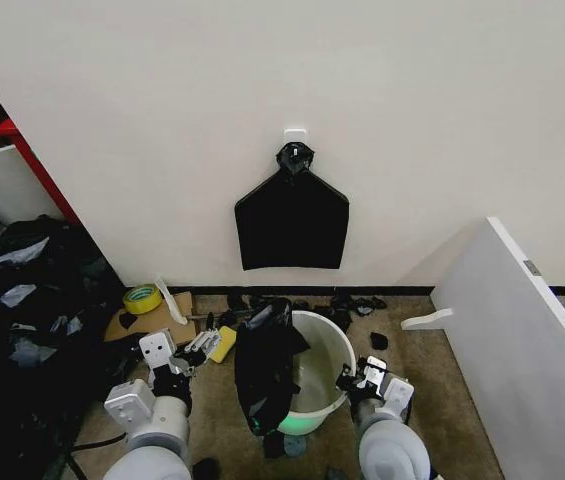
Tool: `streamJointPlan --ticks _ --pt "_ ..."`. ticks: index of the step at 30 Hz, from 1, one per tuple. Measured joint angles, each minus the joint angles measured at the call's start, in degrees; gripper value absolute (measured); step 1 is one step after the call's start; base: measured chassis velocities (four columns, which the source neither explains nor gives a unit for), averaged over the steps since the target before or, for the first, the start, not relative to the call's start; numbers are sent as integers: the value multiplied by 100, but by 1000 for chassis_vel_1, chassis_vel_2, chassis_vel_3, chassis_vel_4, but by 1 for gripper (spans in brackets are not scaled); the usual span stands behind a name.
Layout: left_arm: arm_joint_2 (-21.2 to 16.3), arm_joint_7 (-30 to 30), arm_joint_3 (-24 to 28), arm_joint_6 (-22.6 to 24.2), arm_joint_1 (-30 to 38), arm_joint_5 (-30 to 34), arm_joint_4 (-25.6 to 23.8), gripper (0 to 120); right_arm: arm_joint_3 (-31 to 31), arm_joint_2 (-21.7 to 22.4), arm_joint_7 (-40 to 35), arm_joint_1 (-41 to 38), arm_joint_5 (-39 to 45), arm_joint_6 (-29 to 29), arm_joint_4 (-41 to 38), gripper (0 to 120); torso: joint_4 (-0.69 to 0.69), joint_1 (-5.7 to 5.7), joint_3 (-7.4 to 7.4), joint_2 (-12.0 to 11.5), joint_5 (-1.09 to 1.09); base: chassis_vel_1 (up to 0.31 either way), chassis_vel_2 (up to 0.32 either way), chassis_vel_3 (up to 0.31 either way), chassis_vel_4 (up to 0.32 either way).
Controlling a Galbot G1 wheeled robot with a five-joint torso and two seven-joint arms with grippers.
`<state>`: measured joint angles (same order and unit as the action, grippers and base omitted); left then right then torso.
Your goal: Place the garbage bag over the trash bin.
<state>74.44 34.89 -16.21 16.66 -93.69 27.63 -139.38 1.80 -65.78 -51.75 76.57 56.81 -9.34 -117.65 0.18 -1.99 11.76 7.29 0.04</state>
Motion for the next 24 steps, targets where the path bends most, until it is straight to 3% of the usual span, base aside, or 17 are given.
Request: streamJointPlan --ticks 5,10,12,14,16,24 --pt "-31 3 0 1 20 13 0 100 11 2 21 94 -235 73 -51 14 0 0 0 0 2 0 0 0 0" --pt "-159 25 -130 1 156 63 271 100 71 188 234 428 -1623 451 -473 36 0 0 0 0 0 0 0 0 0" --pt "-171 27 -144 1 168 66 302 100 86 205 293 455 -1775 507 -494 39 1 0 0 0 0 0 0 0 0" --pt "-300 34 -296 1 268 108 562 100 201 330 871 598 -2676 860 -633 49 2 0 0 0 -1 0 0 0 0" --pt "-375 29 -386 1 326 149 687 100 332 429 1243 616 -2951 891 -752 55 1 0 0 0 -1 0 0 0 0" --pt "-610 -259 -550 -24 511 165 1227 100 1141 640 2025 70 -3008 192 -758 84 0 0 0 0 1 0 0 0 0"
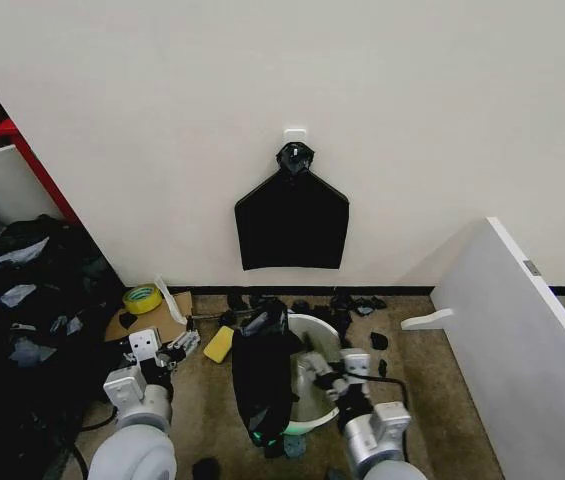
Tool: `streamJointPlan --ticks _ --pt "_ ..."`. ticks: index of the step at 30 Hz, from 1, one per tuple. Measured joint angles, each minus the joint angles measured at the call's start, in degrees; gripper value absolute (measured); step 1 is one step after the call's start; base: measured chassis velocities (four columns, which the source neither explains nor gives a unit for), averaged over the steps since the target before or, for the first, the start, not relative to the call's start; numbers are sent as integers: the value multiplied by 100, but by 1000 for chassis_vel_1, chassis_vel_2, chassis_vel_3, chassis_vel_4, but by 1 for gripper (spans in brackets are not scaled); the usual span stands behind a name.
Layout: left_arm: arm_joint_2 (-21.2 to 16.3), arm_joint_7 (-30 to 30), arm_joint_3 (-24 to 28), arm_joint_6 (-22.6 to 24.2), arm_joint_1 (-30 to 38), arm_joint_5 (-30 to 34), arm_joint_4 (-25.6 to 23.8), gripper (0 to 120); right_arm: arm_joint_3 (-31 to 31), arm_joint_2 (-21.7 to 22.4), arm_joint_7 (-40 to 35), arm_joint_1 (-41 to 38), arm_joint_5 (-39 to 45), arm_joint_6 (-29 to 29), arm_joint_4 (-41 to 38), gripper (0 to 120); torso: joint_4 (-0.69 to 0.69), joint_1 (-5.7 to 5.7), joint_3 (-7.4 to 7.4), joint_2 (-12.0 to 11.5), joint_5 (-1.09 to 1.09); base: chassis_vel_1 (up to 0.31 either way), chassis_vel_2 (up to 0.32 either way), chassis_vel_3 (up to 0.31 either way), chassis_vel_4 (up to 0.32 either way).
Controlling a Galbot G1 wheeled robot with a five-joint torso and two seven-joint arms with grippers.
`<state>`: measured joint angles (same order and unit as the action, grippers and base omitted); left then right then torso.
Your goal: Place the garbage bag over the trash bin.
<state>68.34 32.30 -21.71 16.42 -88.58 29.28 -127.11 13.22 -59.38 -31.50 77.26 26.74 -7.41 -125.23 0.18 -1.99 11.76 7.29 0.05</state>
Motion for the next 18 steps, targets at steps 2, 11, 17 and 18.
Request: streamJointPlan --ticks 2,11,17,18 --pt "-8 -122 7 -62 43 -44 191 100 297 -76 -54 -339 222 -459 98 94 1 0 0 0 -2 0 0 0 0" --pt "72 -148 36 -122 -7 -148 279 100 604 -328 -673 -945 305 -1159 487 92 0 0 0 0 -1 0 0 0 0" --pt "95 -144 117 -138 -27 -207 240 100 617 -338 -849 -960 309 -1324 524 71 1 0 0 0 -1 0 0 0 0" --pt "96 -144 151 -138 -32 -220 237 100 616 -336 -862 -941 309 -1335 522 67 1 0 0 0 -1 0 0 0 0"
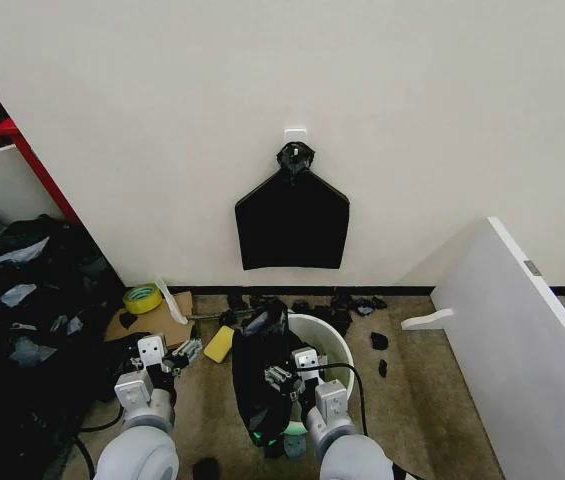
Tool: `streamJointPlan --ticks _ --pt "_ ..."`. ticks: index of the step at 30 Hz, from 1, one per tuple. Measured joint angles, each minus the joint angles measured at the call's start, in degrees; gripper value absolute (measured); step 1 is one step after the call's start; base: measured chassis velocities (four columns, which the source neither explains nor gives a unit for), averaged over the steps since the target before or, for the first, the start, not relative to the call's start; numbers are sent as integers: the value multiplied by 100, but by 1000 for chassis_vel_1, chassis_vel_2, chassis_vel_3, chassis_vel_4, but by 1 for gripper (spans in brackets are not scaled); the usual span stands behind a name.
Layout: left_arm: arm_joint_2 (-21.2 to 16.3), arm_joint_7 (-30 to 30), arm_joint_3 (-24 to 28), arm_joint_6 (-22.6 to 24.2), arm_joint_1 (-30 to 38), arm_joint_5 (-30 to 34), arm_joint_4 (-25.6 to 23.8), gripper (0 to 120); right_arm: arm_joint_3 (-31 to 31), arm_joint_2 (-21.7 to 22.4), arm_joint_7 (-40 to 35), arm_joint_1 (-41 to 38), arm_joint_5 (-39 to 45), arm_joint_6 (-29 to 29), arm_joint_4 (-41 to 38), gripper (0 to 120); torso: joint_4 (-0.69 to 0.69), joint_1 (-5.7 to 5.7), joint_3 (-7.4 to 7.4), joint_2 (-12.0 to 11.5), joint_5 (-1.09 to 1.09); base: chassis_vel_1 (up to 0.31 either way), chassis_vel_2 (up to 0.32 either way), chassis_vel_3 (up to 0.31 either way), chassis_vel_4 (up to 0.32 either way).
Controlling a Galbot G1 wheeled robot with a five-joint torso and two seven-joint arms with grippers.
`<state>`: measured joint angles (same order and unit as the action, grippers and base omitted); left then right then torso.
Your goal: Place the garbage bag over the trash bin.
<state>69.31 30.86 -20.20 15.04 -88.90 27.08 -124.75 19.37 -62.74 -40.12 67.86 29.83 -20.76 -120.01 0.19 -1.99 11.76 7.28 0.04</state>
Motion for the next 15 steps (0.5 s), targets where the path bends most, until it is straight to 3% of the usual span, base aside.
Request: streamJointPlan --ticks 15 --pt "-94 -200 435 -116 -175 26 -106 100 -211 -12 111 269 133 267 68 11 0 0 0 0 0 0 0 0 0"
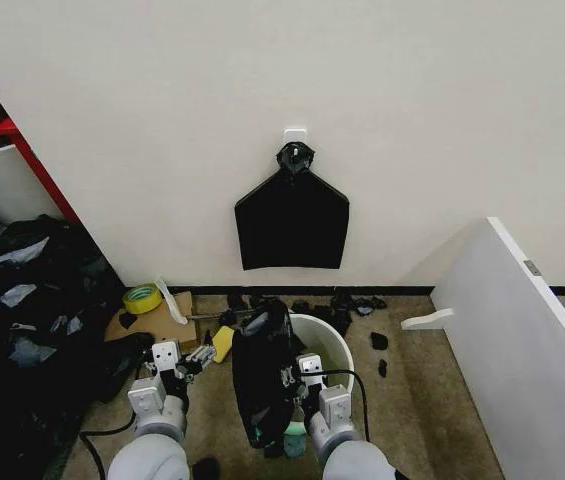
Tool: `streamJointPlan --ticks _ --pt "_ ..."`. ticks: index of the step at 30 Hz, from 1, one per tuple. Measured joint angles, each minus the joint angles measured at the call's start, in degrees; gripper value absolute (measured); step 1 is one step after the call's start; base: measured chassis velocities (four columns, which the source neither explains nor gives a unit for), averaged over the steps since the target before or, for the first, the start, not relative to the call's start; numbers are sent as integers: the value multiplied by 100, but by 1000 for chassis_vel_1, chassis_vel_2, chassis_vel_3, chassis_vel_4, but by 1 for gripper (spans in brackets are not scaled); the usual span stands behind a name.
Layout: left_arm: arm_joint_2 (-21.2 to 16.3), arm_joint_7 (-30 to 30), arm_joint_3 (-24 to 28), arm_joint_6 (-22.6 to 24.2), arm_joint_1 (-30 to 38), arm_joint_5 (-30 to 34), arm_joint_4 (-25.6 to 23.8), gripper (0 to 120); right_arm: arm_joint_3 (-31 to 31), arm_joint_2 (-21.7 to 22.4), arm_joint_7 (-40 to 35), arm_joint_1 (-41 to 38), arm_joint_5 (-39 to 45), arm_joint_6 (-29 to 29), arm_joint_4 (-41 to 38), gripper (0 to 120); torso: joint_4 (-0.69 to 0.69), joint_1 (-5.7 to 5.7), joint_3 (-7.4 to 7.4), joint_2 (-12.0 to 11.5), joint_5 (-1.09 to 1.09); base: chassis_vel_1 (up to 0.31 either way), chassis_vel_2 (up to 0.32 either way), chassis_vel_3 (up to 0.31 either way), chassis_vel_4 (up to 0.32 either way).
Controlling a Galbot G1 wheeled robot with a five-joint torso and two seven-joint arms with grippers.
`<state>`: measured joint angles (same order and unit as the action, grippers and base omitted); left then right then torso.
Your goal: Place the garbage bag over the trash bin.
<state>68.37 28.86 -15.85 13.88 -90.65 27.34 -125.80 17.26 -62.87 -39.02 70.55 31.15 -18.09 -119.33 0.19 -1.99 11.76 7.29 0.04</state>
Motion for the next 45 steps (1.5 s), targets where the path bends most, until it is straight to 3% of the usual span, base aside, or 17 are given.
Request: streamJointPlan --ticks 3,13,20,25,32,39,41,45 --pt "-52 -248 185 -38 -76 220 -15 100 -122 33 1 86 41 19 47 0 0 0 0 0 0 0 0 0 0" --pt "-43 -640 441 9 9 163 194 100 -405 198 -43 315 -3 15 58 0 0 0 0 0 0 0 0 0 0" --pt "110 -232 615 356 77 92 237 100 -447 295 -80 304 -136 11 88 0 0 0 0 0 1 0 0 0 0" --pt "373 216 1023 758 162 175 226 100 -421 405 218 291 -791 289 230 0 1 0 0 0 0 0 0 0 0" --pt "621 485 1196 996 308 171 339 100 -371 423 432 269 -1266 474 330 0 0 0 0 0 0 0 0 0 0" --pt "899 627 1188 1165 537 96 614 91 -320 402 460 275 -1321 490 339 0 0 0 0 0 1 0 0 0 0" --pt "979 639 1192 1193 669 70 778 80 -319 397 462 275 -1320 490 328 0 0 0 0 0 0 0 0 0 0" --pt "1068 640 1206 1202 818 28 982 71 -321 395 463 281 -1316 488 307 0 0 0 0 0 0 0 0 0 0"
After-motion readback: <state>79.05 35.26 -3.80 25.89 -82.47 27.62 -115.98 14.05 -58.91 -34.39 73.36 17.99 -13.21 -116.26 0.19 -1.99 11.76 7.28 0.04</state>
